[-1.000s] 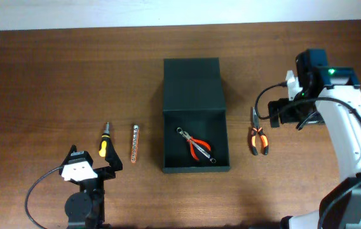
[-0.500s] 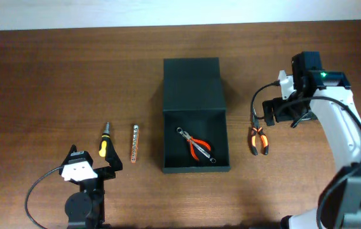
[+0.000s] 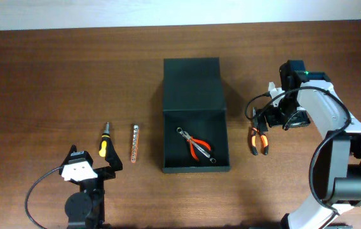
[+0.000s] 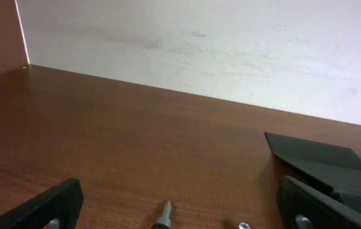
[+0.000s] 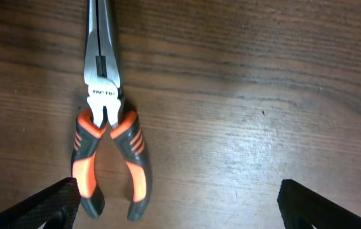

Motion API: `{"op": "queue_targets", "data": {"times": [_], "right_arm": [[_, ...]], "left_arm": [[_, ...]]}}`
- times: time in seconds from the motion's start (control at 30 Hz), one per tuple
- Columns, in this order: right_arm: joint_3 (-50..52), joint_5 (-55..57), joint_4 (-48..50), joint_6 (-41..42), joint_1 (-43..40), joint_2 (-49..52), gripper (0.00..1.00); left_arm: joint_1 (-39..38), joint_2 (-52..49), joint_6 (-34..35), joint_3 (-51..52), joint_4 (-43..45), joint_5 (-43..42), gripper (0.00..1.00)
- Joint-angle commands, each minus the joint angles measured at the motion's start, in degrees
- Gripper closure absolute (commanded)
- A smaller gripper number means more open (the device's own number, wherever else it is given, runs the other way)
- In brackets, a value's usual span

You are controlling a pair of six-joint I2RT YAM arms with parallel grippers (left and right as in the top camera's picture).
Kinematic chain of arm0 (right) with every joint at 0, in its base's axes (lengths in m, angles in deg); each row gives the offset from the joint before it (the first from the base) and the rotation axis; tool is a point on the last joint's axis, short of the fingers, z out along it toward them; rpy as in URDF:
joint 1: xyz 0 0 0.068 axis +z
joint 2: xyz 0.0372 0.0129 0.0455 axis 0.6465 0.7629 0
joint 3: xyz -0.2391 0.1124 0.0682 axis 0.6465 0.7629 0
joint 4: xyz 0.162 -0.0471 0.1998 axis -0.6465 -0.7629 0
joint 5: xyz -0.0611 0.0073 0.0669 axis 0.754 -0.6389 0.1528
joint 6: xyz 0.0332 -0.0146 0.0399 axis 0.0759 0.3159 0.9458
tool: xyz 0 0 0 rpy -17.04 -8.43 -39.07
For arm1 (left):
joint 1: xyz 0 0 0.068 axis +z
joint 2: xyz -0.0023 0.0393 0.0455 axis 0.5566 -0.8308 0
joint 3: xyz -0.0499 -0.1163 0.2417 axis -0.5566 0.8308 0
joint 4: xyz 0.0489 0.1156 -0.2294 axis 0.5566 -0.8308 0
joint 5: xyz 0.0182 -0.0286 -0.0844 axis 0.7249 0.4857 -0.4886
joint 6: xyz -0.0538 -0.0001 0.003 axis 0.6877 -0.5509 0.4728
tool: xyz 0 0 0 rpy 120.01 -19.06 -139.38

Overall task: Pack container
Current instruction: 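Lower the right gripper and close it on the orange pliers handles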

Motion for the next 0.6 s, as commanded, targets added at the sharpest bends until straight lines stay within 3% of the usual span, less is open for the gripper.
{"op": "queue_targets", "data": {"times": [0.0,0.57], "right_arm": [[0.57,-0.87,0.5,-0.15,-0.33,0.87,0.01],[9.35,-0.85,7.48,5.29,-0.35,0.94,0.01]], "left_arm": [[0.28,0.44,0.26,0.22,-0.04,-0.22,0.01],[0.28,0.44,0.26,0.22,-0.04,-0.22,0.01]]}}
